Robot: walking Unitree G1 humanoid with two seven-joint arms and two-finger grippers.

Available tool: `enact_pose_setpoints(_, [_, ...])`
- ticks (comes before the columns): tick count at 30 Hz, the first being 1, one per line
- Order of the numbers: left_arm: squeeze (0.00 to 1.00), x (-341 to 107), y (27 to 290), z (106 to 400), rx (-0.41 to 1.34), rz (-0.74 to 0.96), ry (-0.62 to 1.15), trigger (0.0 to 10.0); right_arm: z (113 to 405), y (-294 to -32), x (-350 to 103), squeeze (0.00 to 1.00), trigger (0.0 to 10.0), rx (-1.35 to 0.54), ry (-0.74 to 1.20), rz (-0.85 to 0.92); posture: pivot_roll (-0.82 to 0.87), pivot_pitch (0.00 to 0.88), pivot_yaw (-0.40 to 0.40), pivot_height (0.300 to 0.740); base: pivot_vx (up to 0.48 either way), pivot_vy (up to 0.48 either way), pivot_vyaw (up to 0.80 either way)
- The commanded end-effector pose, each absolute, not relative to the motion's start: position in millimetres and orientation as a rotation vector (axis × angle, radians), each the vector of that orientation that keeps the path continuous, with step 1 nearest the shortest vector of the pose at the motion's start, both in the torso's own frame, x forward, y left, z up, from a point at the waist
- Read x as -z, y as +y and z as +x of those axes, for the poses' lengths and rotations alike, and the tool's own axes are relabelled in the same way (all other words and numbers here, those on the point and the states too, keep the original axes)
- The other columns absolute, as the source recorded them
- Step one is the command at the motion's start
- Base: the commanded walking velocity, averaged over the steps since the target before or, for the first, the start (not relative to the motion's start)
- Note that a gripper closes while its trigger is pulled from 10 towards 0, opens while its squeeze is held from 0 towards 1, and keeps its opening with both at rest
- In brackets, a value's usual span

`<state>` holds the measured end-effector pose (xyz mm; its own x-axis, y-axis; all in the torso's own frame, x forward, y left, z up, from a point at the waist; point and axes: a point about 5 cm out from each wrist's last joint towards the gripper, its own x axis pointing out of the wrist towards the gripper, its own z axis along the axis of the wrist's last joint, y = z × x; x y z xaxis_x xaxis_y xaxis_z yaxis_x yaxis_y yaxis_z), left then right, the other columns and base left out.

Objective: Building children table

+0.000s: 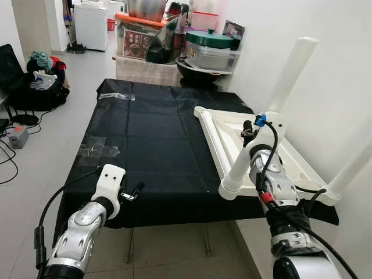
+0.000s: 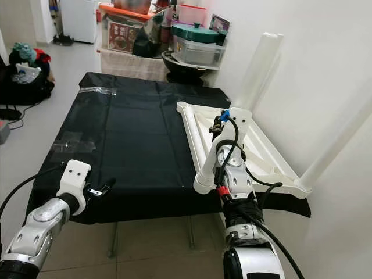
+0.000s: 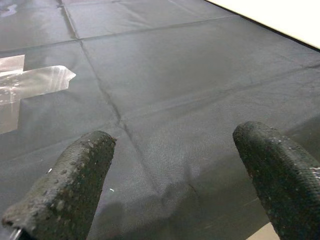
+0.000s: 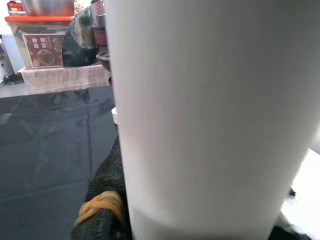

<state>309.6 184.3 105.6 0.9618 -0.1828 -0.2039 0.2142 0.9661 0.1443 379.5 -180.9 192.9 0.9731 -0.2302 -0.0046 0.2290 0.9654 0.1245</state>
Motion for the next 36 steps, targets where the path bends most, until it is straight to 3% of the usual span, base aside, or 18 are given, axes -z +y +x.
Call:
enact_pose_setpoints(1, [0.0,-105.6,178.3,312.2,0.222,0.17,0.19,10.0,370.5,-198.4,-153.4,0.0,10.0,0.301,0.157,0.079,0.08,0.0,-0.141,0.74,0.0,0.0,0.0])
enact_pose_setpoints(8, [0.0,-105.7,178.1,313.0,0.225,0.171,0.189,10.0,370.6,-198.4,-156.1,0.0,10.0,0.297,0.142,0.075,0.08,0.0,-0.139,0.74,0.0,0.0,0.0])
enact_pose_setpoints(9, [0.0,-105.7,178.2,313.0,0.225,0.171,0.189,10.0,370.5,-198.2,-156.2,0.05,10.0,0.297,0.141,0.075,0.08,0.0,-0.139,0.74,0.0,0.0,0.0])
enact_pose_setpoints(14, [0.0,-105.9,178.4,313.0,0.225,0.172,0.188,10.0,370.2,-197.9,-158.0,0.07,10.0,0.298,0.131,0.074,0.08,0.0,-0.139,0.74,0.0,0.0,0.0])
enact_pose_setpoints(16, [0.0,-105.9,178.5,313.1,0.225,0.173,0.189,10.0,370.7,-197.1,-160.7,0.12,10.0,0.285,0.118,0.054,0.08,0.0,-0.138,0.74,0.0,0.0,0.0])
enact_pose_setpoints(17, [0.0,-105.9,178.4,313.2,0.226,0.173,0.189,10.0,370.7,-196.9,-162.0,0.35,10.0,0.283,0.112,0.054,0.08,0.0,-0.138,0.74,0.0,0.0,0.0])
enact_pose_setpoints(20, [0.0,-106.1,178.4,313.2,0.227,0.173,0.189,10.0,370.7,-197.0,-164.2,0.38,10.0,0.283,0.104,0.053,0.08,0.0,-0.136,0.74,0.0,0.0,0.0])
enact_pose_setpoints(21, [0.0,-106.1,178.4,313.2,0.227,0.173,0.189,10.0,370.7,-197.0,-164.2,0.38,10.0,0.283,0.104,0.053,0.08,0.0,-0.136,0.74,0.0,0.0,0.0])
enact_pose_setpoints(22, [0.0,-106.1,178.5,313.3,0.227,0.174,0.188,10.0,370.9,-197.0,-165.4,0.15,10.0,0.281,0.101,0.048,0.08,0.0,-0.135,0.74,0.0,0.0,0.0])
enact_pose_setpoints(24, [0.0,-106.1,178.6,313.4,0.226,0.174,0.188,10.0,371.0,-196.9,-166.1,0.15,10.0,0.279,0.099,0.043,0.08,0.0,-0.135,0.74,0.0,0.0,0.0])
enact_pose_setpoints(25, [0.0,-106.2,178.6,313.5,0.227,0.174,0.188,10.0,371.0,-196.5,-167.2,0.0,10.0,0.274,0.091,0.046,0.08,0.0,-0.135,0.74,0.0,0.0,0.0])
enact_pose_setpoints(34, [0.0,-106.1,178.5,314.1,0.229,0.175,0.189,10.0,370.7,-195.4,-169.4,0.0,10.0,0.262,0.08,0.042,0.08,0.0,-0.134,0.74,0.0,0.0,0.0])
enact_pose_setpoints(35, [0.0,-106.1,178.5,314.1,0.229,0.175,0.189,10.0,370.7,-195.4,-169.7,0.29,10.0,0.259,0.078,0.043,0.08,0.0,-0.134,0.74,0.0,0.0,0.0])
enact_pose_setpoints(36, [0.0,-106.1,178.5,314.1,0.229,0.175,0.189,10.0,370.7,-195.4,-169.7,0.29,10.0,0.259,0.078,0.043,0.08,0.0,-0.134,0.74,0.0,0.0,0.0])
